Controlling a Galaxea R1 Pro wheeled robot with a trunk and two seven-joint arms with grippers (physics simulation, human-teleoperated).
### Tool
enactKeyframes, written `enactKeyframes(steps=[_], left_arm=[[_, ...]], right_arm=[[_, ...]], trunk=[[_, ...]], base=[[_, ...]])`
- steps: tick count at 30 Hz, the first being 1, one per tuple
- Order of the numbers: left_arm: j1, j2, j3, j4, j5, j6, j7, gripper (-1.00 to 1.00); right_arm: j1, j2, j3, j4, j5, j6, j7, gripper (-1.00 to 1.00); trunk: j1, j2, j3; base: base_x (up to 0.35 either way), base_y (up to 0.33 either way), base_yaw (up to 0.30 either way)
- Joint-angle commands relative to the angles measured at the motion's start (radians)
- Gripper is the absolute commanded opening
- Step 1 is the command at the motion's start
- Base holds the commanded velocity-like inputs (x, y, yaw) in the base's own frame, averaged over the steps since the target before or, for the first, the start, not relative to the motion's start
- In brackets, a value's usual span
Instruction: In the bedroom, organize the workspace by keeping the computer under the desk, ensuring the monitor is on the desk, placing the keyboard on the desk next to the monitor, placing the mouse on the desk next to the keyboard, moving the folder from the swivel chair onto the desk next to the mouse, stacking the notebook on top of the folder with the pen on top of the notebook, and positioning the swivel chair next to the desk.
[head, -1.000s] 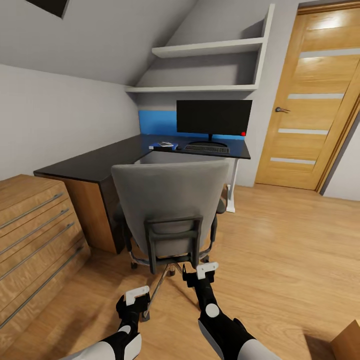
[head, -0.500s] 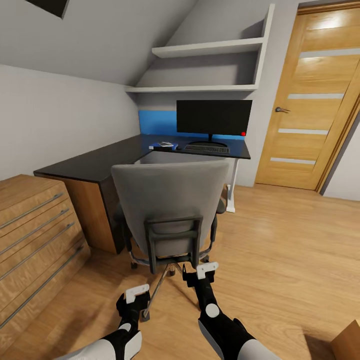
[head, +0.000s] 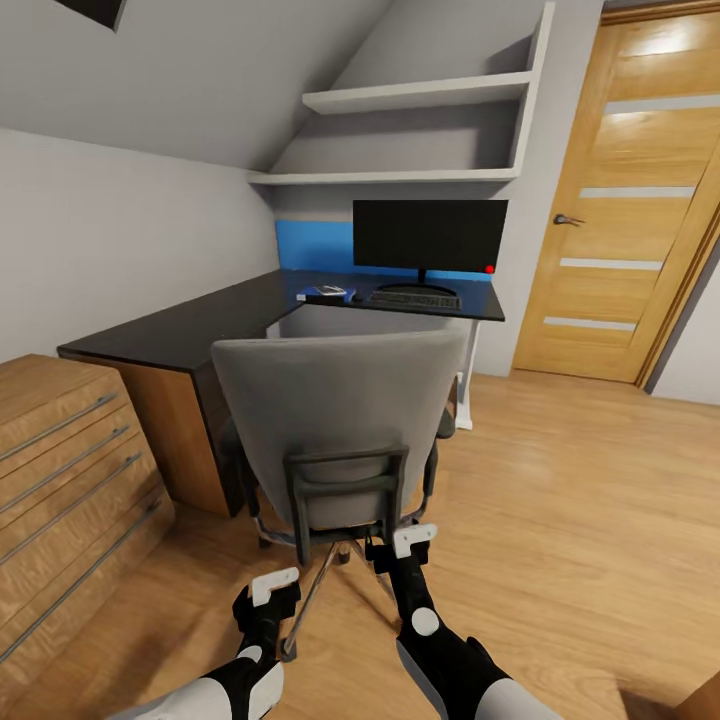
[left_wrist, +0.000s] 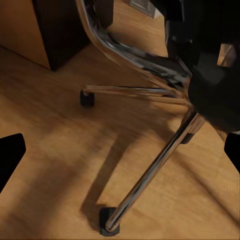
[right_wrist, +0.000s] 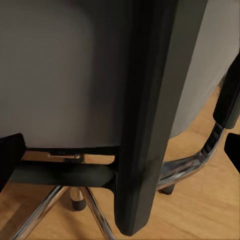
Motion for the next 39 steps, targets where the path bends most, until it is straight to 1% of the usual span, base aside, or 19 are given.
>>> enactKeyframes(steps=[1,10,14,39], left_arm=[[-0.001,-0.001,0.003,-0.002,-0.011,-0.001,0.006,1.00],[-0.001,-0.001,0.003,-0.002,-0.011,-0.001,0.007,1.00],[-0.001,-0.001,0.002,-0.002,-0.011,-0.002,0.008,1.00],[-0.001,-0.001,0.003,-0.002,-0.011,-0.006,0.009,1.00]], right_arm=[[-0.001,0.000,0.007,0.002,-0.010,-0.006,-0.005,1.00],[-0.002,0.000,0.007,0.002,-0.010,-0.007,-0.006,1.00],[-0.002,0.000,0.007,0.002,-0.010,-0.007,-0.006,1.00],[-0.002,0.000,0.007,0.003,-0.012,-0.007,-0.006,1.00]], trunk=[[0.000,0.000,-0.001],[0.000,0.000,-0.001],[0.000,0.000,-0.001],[0.000,0.000,-0.001]], base=[[0.113,0.000,0.000],[0.036,0.000,0.000],[0.135,0.000,0.000],[0.321,-0.007,0.000]])
